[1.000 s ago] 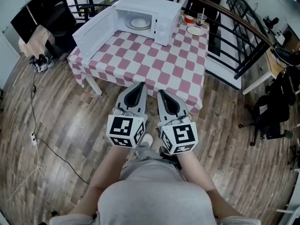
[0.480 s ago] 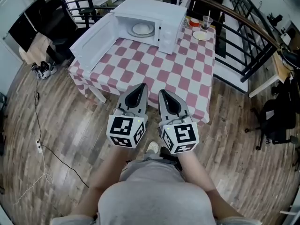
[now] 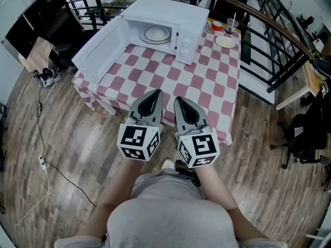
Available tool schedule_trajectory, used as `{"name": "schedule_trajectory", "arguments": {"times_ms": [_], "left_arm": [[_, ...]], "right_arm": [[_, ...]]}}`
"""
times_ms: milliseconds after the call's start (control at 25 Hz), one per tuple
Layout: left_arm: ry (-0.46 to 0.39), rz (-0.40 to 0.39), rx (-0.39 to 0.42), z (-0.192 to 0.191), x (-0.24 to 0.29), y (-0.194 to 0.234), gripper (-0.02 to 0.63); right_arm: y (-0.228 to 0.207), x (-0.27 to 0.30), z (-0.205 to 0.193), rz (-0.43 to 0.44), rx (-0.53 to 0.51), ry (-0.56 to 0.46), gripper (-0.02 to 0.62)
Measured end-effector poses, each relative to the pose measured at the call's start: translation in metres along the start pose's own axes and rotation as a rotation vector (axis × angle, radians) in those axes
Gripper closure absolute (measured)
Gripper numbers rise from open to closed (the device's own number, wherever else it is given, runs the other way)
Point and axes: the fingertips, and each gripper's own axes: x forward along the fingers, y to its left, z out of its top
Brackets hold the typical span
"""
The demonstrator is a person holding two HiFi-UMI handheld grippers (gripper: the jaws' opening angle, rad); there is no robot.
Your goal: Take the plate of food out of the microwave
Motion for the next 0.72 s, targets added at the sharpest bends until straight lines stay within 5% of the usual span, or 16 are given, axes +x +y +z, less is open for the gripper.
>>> {"name": "schedule_trajectory", "arguments": {"times_ms": [720], "left_arm": [[-0.009,0.008,0.005,0.002,0.044,0.033,0.606]], "right_arm": [[-0.017,0.054,-0.006,0.029,-0.01,0.013,0.569]]}}
